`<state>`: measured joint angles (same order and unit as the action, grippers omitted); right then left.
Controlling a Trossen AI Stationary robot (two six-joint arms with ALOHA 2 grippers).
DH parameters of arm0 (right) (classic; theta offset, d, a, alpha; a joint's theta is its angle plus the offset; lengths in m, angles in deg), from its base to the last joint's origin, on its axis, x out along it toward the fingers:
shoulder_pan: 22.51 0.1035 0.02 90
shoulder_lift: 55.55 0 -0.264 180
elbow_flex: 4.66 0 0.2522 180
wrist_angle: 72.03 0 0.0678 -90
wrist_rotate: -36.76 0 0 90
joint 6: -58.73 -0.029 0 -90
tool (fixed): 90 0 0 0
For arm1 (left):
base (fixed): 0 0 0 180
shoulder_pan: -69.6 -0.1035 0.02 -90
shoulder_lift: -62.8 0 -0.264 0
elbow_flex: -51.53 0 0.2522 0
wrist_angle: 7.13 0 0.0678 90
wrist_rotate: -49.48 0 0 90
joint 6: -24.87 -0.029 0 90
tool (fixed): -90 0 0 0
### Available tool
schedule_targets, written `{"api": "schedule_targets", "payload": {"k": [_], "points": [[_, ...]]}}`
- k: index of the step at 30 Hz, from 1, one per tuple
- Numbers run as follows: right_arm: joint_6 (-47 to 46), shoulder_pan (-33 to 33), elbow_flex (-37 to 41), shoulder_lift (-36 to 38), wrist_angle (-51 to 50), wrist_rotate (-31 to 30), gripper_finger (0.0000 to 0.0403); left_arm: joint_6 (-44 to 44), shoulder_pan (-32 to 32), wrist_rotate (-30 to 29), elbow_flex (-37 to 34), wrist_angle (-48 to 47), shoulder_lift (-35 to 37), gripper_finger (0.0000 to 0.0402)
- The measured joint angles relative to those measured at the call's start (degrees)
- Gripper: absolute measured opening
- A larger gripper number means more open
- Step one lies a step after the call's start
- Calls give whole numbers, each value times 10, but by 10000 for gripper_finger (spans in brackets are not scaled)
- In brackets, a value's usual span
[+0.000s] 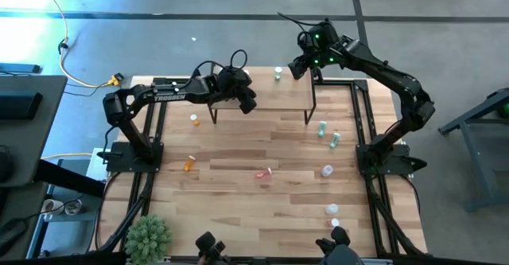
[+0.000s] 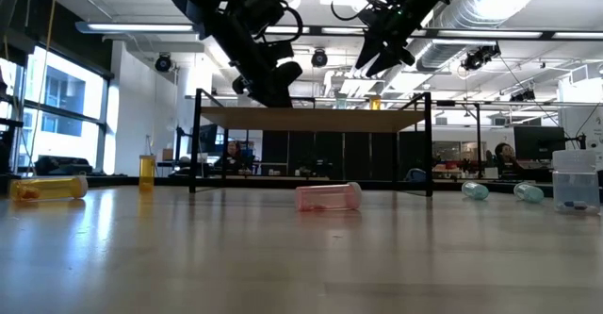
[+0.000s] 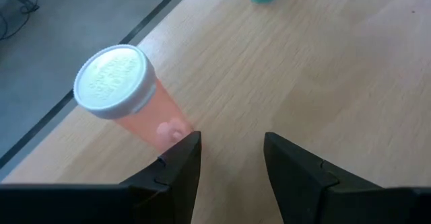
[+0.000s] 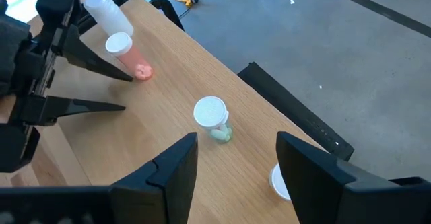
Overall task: Pick and place medicine bottles onto shelf by color
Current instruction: Put the top pink pill bottle on the shelf
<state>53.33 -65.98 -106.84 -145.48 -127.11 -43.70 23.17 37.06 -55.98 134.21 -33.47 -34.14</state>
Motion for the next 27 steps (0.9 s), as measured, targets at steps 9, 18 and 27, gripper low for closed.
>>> {"api": "schedule_targets", "payload": {"k": [9,18,27], "points": [[-1,0,0,0,0,0,193,0,4,-2,0,0,0,154],[-1,0,0,0,0,0,193,1,8,-2,0,-4,17,154],[-1,0,0,0,0,0,193,20,14,-2,0,-55,68,154]]}}
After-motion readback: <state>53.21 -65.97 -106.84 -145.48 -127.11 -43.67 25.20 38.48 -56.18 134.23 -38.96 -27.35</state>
